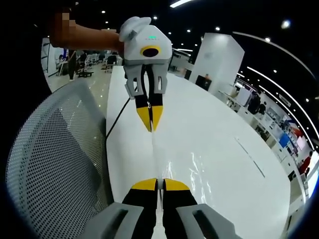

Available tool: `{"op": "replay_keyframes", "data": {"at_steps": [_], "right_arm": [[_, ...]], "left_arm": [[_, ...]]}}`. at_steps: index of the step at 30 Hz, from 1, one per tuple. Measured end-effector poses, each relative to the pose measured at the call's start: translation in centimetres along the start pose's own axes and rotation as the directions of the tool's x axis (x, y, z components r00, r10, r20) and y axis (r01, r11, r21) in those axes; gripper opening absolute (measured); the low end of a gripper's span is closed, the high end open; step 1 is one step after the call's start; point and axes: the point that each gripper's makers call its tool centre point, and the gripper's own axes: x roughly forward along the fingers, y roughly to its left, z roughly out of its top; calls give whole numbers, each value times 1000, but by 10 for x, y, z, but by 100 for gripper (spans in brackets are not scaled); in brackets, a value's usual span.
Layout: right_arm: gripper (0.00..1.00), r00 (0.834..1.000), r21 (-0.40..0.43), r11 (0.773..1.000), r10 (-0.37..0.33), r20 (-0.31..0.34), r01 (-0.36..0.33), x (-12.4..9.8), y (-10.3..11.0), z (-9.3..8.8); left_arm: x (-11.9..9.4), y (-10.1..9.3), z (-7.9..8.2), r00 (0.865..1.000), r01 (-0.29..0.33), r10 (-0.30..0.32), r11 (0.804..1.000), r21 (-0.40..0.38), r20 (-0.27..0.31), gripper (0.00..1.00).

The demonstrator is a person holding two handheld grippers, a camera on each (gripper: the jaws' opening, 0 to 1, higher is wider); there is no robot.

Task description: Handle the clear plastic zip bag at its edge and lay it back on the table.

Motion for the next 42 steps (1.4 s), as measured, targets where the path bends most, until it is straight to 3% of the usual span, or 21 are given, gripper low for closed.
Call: {"op": "replay_keyframes", "data": {"at_steps": [42], "right_arm": [[0, 1000, 19, 1000, 3, 11, -3, 2, 0, 0]], "left_arm": [[-15, 8, -12, 999, -48, 49, 997, -56, 4, 0]]}}
